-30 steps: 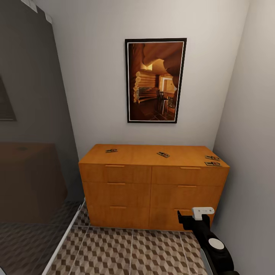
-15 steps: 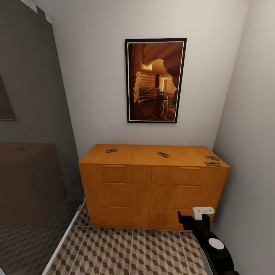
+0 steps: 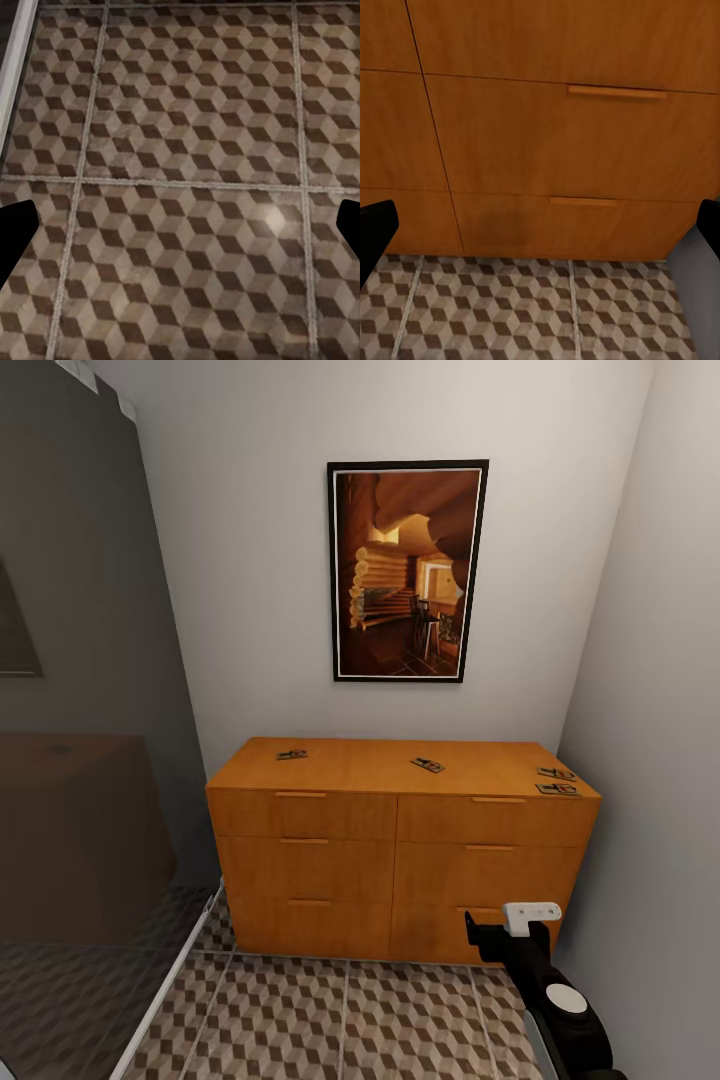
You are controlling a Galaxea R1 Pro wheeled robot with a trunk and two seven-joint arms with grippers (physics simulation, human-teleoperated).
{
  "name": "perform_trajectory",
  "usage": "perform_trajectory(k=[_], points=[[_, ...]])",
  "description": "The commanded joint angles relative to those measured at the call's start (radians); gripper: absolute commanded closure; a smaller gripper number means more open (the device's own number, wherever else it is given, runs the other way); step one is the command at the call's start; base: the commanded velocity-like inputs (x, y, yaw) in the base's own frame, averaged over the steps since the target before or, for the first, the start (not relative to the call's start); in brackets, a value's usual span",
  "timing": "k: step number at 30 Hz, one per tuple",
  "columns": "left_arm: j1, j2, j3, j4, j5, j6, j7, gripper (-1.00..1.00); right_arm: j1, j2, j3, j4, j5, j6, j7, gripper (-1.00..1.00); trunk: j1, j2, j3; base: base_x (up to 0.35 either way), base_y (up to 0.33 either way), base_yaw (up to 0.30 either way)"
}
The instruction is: Take the four mousetraps from the cabinet in the bathroom and place them on the bathroom floor. Make sure all four end up on the same floor surface, and ensure that at least two of them are either under or directly next to the same bathroom sink.
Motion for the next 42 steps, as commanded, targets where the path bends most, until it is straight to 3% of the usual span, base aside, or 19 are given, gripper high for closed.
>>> perform_trajectory(k=[1,34,42], points=[[0.000,0.000,-0.001,0.000,0.000,-0.003,0.003,-1.00,-0.001,0.000,0.001,-0.001,0.007,0.007,-0.003,-1.00,0.000,-0.001,-0.001,0.000,0.000,0.000],[0.000,0.000,-0.001,0.000,0.000,-0.003,0.003,-1.00,-0.001,0.000,0.001,0.006,0.007,0.006,-0.003,-1.00,0.000,-0.001,-0.001,0.000,0.000,0.000],[0.000,0.000,-0.001,0.000,-0.001,-0.003,0.003,-1.00,-0.001,0.001,0.003,0.055,0.007,-0.005,-0.003,-1.00,0.000,-0.001,-0.001,0.000,0.000,0.000]])
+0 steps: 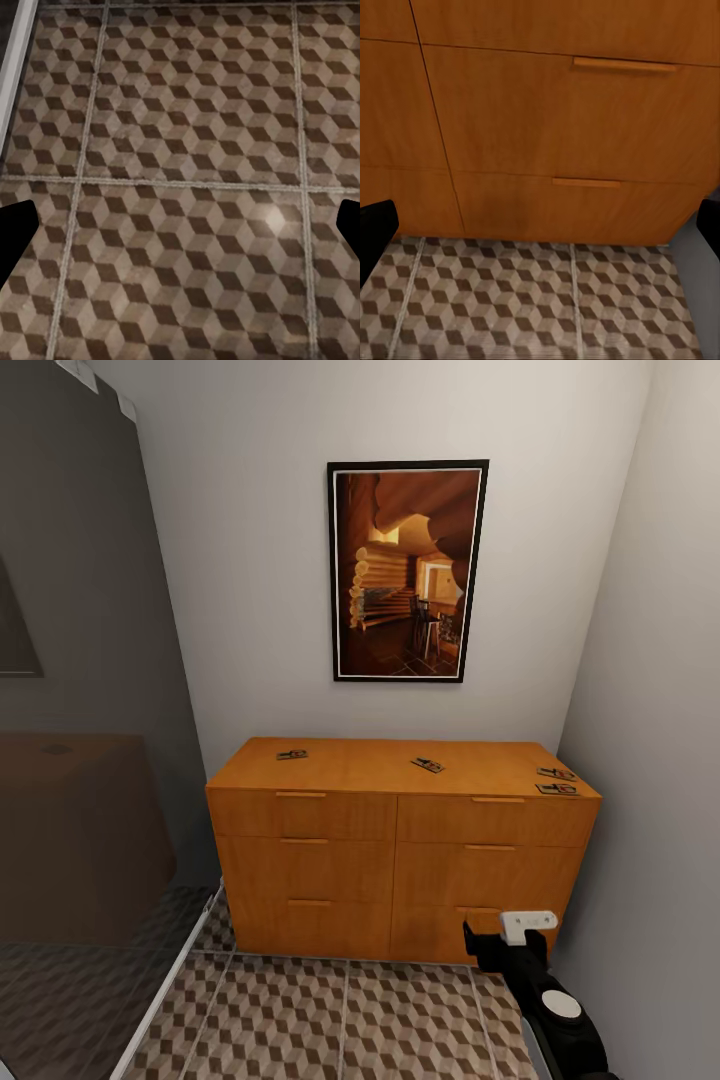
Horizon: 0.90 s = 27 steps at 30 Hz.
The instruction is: Take the four mousetraps from the cabinet in the bathroom and place them on the bathroom floor. Make sure all four end up on the same floor surface, and ensure that at least two of them are either under or directly next to the same bathroom sink.
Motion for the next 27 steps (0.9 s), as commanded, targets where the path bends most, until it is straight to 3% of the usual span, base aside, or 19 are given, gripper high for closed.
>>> perform_trajectory(k=[1,8,13,16,21,27], points=[[0.000,0.000,-0.001,0.000,-0.001,-0.003,0.003,-1.00,-0.001,0.000,0.004,0.023,0.007,-0.011,-0.003,-1.00,0.000,-0.001,-0.001,0.000,0.000,0.000],[0.000,0.000,-0.001,0.002,0.000,-0.038,0.003,-1.00,0.000,0.000,0.019,0.218,0.008,-0.172,-0.004,-1.00,0.000,-0.001,-0.001,0.000,0.000,0.000],[0.000,0.000,-0.001,0.020,-0.001,-0.064,0.003,-1.00,0.000,-0.001,0.019,0.489,0.010,-0.334,-0.003,-1.00,0.000,-0.001,-0.001,0.000,0.000,0.000],[0.000,0.000,-0.001,0.030,-0.001,-0.069,0.003,-1.00,0.000,-0.001,0.019,0.738,0.013,-0.553,-0.006,-1.00,0.000,-0.001,-0.001,0.000,0.000,0.000],[0.000,0.000,-0.001,0.034,-0.001,-0.071,0.003,-1.00,0.000,-0.003,0.020,0.958,0.013,-0.774,-0.010,-1.00,0.000,-0.001,-0.001,0.000,0.000,0.000],[0.000,0.000,0.001,0.036,0.000,-0.071,0.003,-1.00,-0.001,-0.002,0.018,1.198,0.011,-0.838,-0.010,-1.00,0.000,-0.001,-0.001,0.000,0.000,0.000]])
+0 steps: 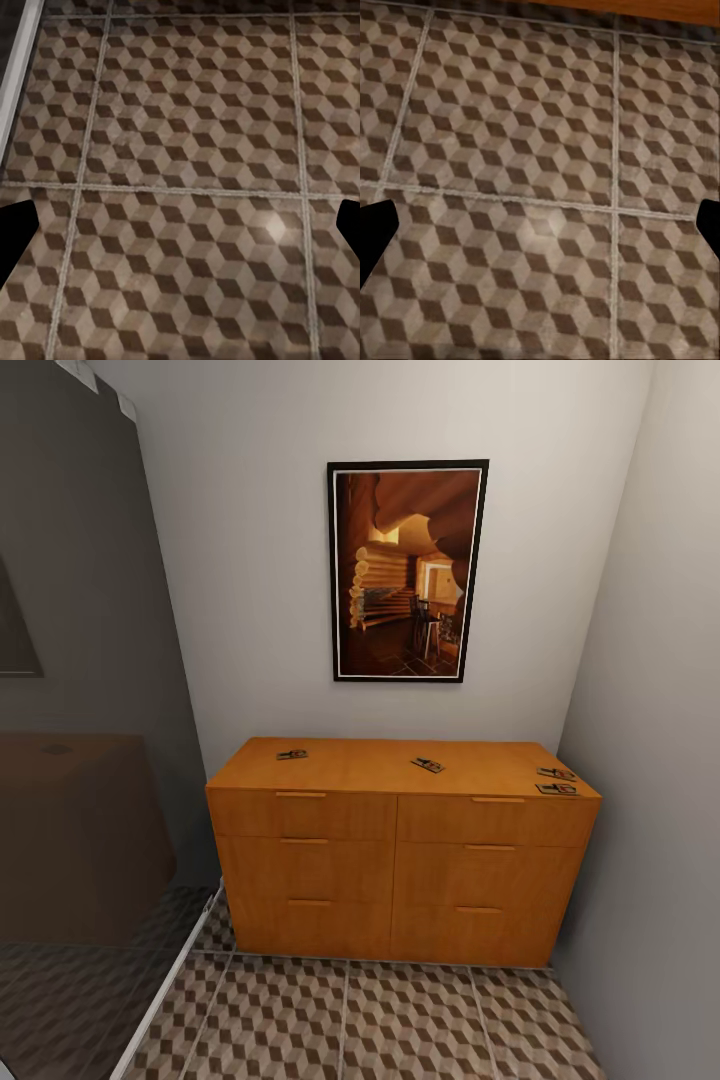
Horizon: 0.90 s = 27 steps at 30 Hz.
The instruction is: Take the four mousetraps from the cabinet in the bathroom and place them on the bathroom floor. Make sure all four end up on the same floor surface, and ensure that at least two of them are either under or directly next to the same bathroom sink.
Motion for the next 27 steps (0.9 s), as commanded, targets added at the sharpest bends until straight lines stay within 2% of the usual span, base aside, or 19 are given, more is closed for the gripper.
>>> perform_trajectory(k=[1,2,8,11,13,14,16,17,20,22,24,25,27], points=[[0.000,0.000,0.000,0.001,0.000,-0.001,0.003,-1.00,-0.001,0.001,0.004,0.025,0.008,-0.004,-0.008,-1.00,0.000,-0.001,-0.001,0.000,0.000,0.000],[0.000,-0.001,0.001,0.004,0.000,0.002,0.003,-1.00,-0.001,0.002,0.003,0.065,0.007,-0.007,-0.008,-1.00,0.000,-0.001,-0.001,0.000,0.000,0.000],[0.000,-0.003,0.003,0.007,0.002,0.008,0.005,-1.00,-0.001,0.004,0.002,0.165,0.005,-0.010,-0.008,-1.00,0.000,-0.001,-0.001,0.000,0.000,0.000],[-0.001,-0.009,0.004,-0.025,0.002,0.027,0.008,-1.00,-0.001,0.004,0.002,0.192,0.004,-0.011,-0.008,-1.00,0.000,-0.001,-0.001,0.000,0.000,0.000],[-0.001,-0.015,0.004,-0.069,0.002,0.066,0.009,-1.00,-0.001,0.004,0.002,0.199,0.004,-0.011,-0.008,-1.00,0.000,-0.001,-0.001,0.000,0.000,0.000],[-0.001,-0.023,0.004,-0.136,0.003,0.134,0.009,-1.00,-0.001,0.003,0.002,0.204,0.004,-0.011,-0.008,-1.00,0.000,-0.001,-0.001,0.000,0.000,0.000],[0.000,-0.033,0.003,-0.222,0.002,0.230,0.009,-1.00,-0.001,0.002,0.002,0.207,0.004,-0.010,-0.008,-1.00,0.000,-0.001,-0.001,0.000,0.000,0.000],[-0.001,-0.044,0.003,-0.320,0.002,0.345,0.006,-1.00,-0.001,0.002,0.002,0.209,0.004,-0.010,-0.008,-1.00,0.000,-0.001,-0.001,0.000,0.000,0.000],[-0.001,-0.062,0.002,-0.476,0.002,0.527,0.001,-1.00,-0.001,0.002,0.002,0.211,0.004,-0.010,-0.008,-1.00,0.000,-0.001,-0.001,0.000,0.000,0.000],[-0.003,-0.092,-0.005,-0.671,0.001,0.736,-0.007,-1.00,0.000,0.002,0.002,0.212,0.004,-0.010,-0.008,-1.00,0.000,-0.001,-0.001,0.000,0.000,0.000],[-0.010,-0.108,-0.012,-0.754,0.000,0.814,-0.008,-1.00,0.000,0.002,0.002,0.212,0.004,-0.010,-0.008,-1.00,0.000,-0.001,-0.001,0.000,0.000,0.000],[-0.026,-0.125,-0.018,-0.823,-0.001,0.875,-0.009,-1.00,0.000,0.002,0.002,0.212,0.004,-0.010,-0.008,-1.00,0.000,-0.001,-0.001,0.000,0.000,0.000],[-0.054,-0.141,-0.022,-0.872,-0.002,0.925,-0.008,-1.00,-0.001,0.002,0.001,0.212,0.004,-0.010,-0.008,-1.00,0.000,-0.001,-0.001,0.000,0.000,0.000]])
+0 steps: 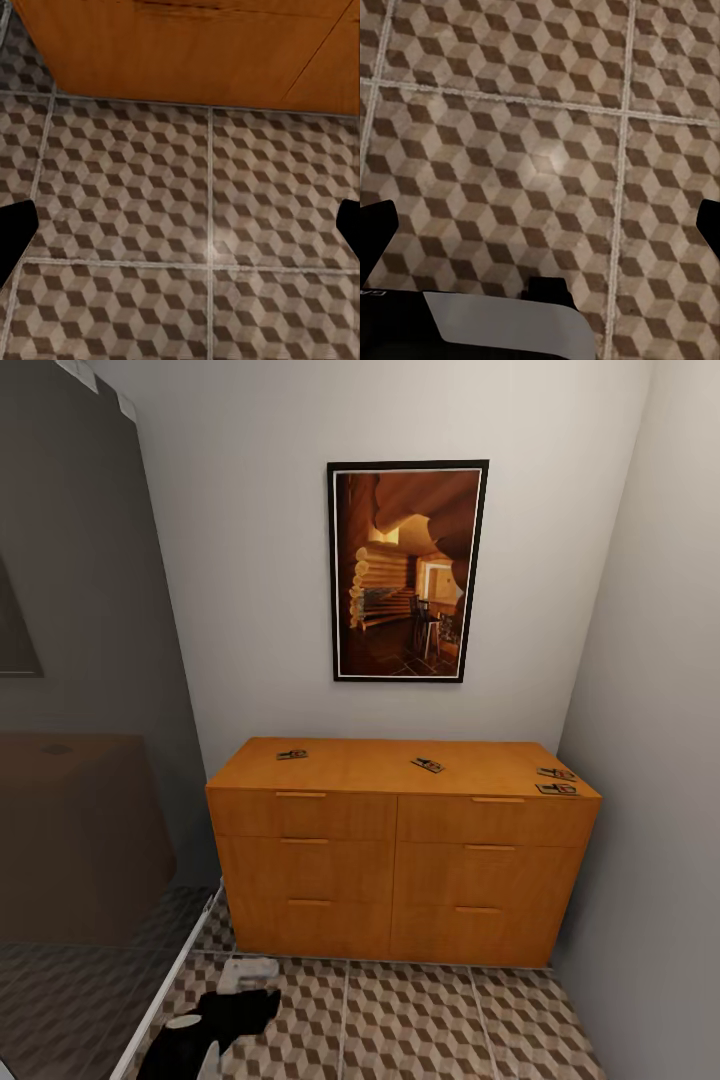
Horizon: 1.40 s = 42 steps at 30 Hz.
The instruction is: Take the four mousetraps from the cabinet in the bathroom and place them on the bathroom floor. Make sure all four end up on the same floor surface, and ensure that at least two of them are either under or directly next to the same bathroom sink.
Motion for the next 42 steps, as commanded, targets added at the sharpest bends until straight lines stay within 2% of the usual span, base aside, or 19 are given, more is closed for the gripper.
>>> perform_trajectory(k=[1,3,5,8,9,11,12,13,14,15,16,18,20,23,26,31,36,39,42], points=[[-0.019,-0.006,-0.002,-0.020,-0.001,0.029,0.003,-1.00,-0.001,0.000,0.003,0.001,0.007,-0.002,-0.008,-1.00,0.000,-0.001,-0.001,0.000,0.000,0.000],[-0.084,-0.018,-0.005,-0.053,-0.002,0.101,0.003,-1.00,-0.001,-0.001,0.003,0.000,0.007,-0.002,-0.008,-1.00,0.000,-0.001,-0.001,0.000,0.000,0.000],[-0.185,-0.028,-0.006,-0.062,-0.001,0.206,0.004,-1.00,-0.001,0.000,0.003,0.000,0.008,-0.002,-0.008,-1.00,0.000,-0.001,-0.001,0.000,0.000,0.000],[-0.272,-0.033,-0.007,-0.044,0.000,0.254,0.004,-1.00,-0.001,0.000,0.002,-0.001,0.008,-0.002,-0.009,-1.00,0.000,-0.001,-0.001,0.000,0.000,0.000],[-0.339,-0.037,-0.007,-0.019,0.000,0.271,0.005,-1.00,-0.001,0.000,0.002,-0.001,0.008,-0.002,-0.009,-1.00,0.000,-0.001,-0.001,0.000,0.000,0.000],[-0.415,-0.042,-0.007,0.020,0.001,0.283,0.006,-1.00,-0.001,0.000,0.002,-0.002,0.008,-0.002,-0.009,-1.00,0.000,-0.001,-0.001,0.000,0.000,0.000],[-0.455,-0.044,-0.007,0.045,0.001,0.287,0.006,-1.00,-0.001,0.000,0.002,-0.002,0.008,-0.002,-0.009,-1.00,0.000,-0.001,-0.001,0.000,0.000,0.000],[-0.537,-0.047,-0.007,0.106,0.002,0.293,0.007,-1.00,-0.001,0.000,0.002,-0.003,0.008,-0.002,-0.009,-1.00,0.000,-0.001,-0.001,0.000,0.000,0.000],[-0.577,-0.048,-0.007,0.140,0.003,0.295,0.006,-1.00,-0.001,0.000,0.002,-0.003,0.008,-0.002,-0.009,-1.00,0.000,-0.001,-0.001,0.000,0.000,0.000],[-0.653,-0.051,-0.007,0.209,0.004,0.298,0.006,-1.00,-0.001,0.000,0.001,-0.004,0.009,-0.002,-0.009,-1.00,0.000,-0.001,-0.001,0.000,0.000,0.000],[-0.690,-0.053,-0.007,0.243,0.005,0.299,0.006,-1.00,-0.001,0.000,0.001,-0.004,0.009,-0.002,-0.009,-1.00,0.000,-0.001,-0.001,0.000,0.000,0.000],[-0.827,-0.057,-0.007,0.360,0.008,0.301,0.005,-1.00,-0.001,-0.001,0.001,-0.004,0.009,-0.002,-0.009,-1.00,0.000,-0.001,-0.001,0.000,0.000,0.000],[-0.910,-0.061,-0.007,0.421,0.010,0.302,0.005,-1.00,-0.001,-0.002,0.001,-0.005,0.009,-0.002,-0.009,-1.00,0.000,-0.001,-0.001,0.000,0.000,0.000],[-0.983,-0.063,-0.007,0.461,0.012,0.302,0.004,-1.00,-0.001,-0.003,0.000,-0.007,0.009,-0.002,-0.009,-1.00,0.000,-0.001,-0.001,0.000,0.000,0.000],[-1.017,-0.064,-0.008,0.480,0.013,0.303,0.003,-1.00,-0.001,-0.002,0.000,-0.009,0.010,-0.002,-0.009,-1.00,0.000,-0.001,-0.001,0.000,0.000,0.000],[-1.035,-0.064,-0.012,0.534,0.014,0.304,-0.013,-1.00,-0.001,-0.001,0.001,-0.011,0.010,-0.002,-0.009,-1.00,0.000,-0.001,-0.001,0.000,0.000,0.000],[-1.039,-0.062,-0.023,0.559,0.012,0.304,-0.103,-1.00,-0.001,0.000,0.002,-0.011,0.010,-0.002,-0.009,-1.00,0.000,-0.001,-0.001,0.000,0.000,0.000],[-1.039,-0.059,-0.051,0.562,0.011,0.304,-0.154,-1.00,-0.001,0.001,0.002,-0.011,0.009,-0.004,-0.008,-1.00,0.000,-0.001,-0.001,0.000,0.000,0.000],[-1.040,-0.057,-0.081,0.562,0.011,0.304,-0.171,-1.00,-0.001,0.001,0.002,-0.011,0.008,-0.004,-0.007,-1.00,0.000,-0.001,-0.001,0.000,0.000,0.000]])
